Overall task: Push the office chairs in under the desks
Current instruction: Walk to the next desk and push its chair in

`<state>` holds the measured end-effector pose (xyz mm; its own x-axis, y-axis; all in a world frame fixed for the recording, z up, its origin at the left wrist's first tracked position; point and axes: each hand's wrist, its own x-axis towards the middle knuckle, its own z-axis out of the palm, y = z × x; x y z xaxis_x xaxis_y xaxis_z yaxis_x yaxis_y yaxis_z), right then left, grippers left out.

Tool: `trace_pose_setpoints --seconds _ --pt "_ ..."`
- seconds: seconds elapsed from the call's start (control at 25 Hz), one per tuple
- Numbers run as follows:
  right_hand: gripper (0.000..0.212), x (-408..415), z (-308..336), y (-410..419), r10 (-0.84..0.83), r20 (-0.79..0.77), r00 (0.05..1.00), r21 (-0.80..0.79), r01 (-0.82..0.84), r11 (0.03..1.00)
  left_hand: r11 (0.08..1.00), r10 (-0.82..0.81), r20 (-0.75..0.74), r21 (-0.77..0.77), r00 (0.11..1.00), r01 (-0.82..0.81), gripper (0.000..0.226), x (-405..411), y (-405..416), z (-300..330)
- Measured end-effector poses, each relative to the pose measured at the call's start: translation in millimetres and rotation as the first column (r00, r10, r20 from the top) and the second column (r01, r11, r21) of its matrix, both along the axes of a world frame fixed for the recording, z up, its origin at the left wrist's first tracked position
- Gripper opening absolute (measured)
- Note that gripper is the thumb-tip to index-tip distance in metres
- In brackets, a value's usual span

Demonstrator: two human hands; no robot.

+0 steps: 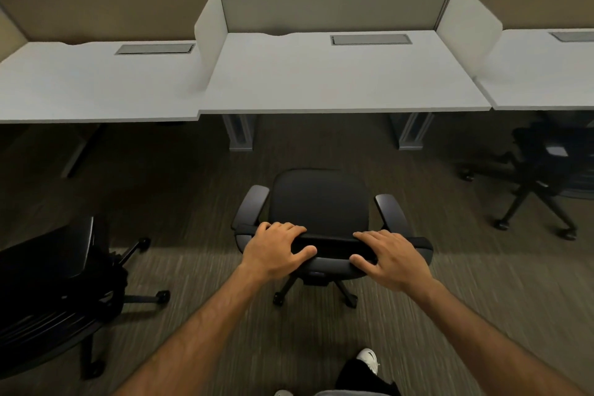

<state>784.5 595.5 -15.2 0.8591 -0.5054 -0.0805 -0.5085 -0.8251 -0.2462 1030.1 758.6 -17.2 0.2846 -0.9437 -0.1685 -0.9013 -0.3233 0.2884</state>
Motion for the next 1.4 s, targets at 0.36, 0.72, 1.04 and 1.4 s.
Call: trace_pose_setpoints --seconds 0.36,0.72,1.04,1.4 --pt "0.077 19 0 -63 0.012 -0.012 1.000 -0.018 -0.012 1.000 1.000 0.010 0.009 -0.023 1.000 -0.010 0.084 16 -59 -1" --pt "0.076 54 -1 -152 0.087 -0.012 0.996 -0.013 -0.087 0.996 0.995 0.088 0.027 -0.041 0.996 -0.087 0.079 35 -130 3" --pt "0.077 127 -5 -232 0.096 0.024 0.995 -0.071 -0.094 0.993 0.991 0.121 0.034 -0.058 0.992 -0.119 0.070 103 -203 5" --pt "0.075 235 -2 -287 0.019 0.029 0.999 -0.098 -0.016 0.995 0.995 0.047 0.020 -0.084 0.999 -0.045 0.069 223 -275 7"
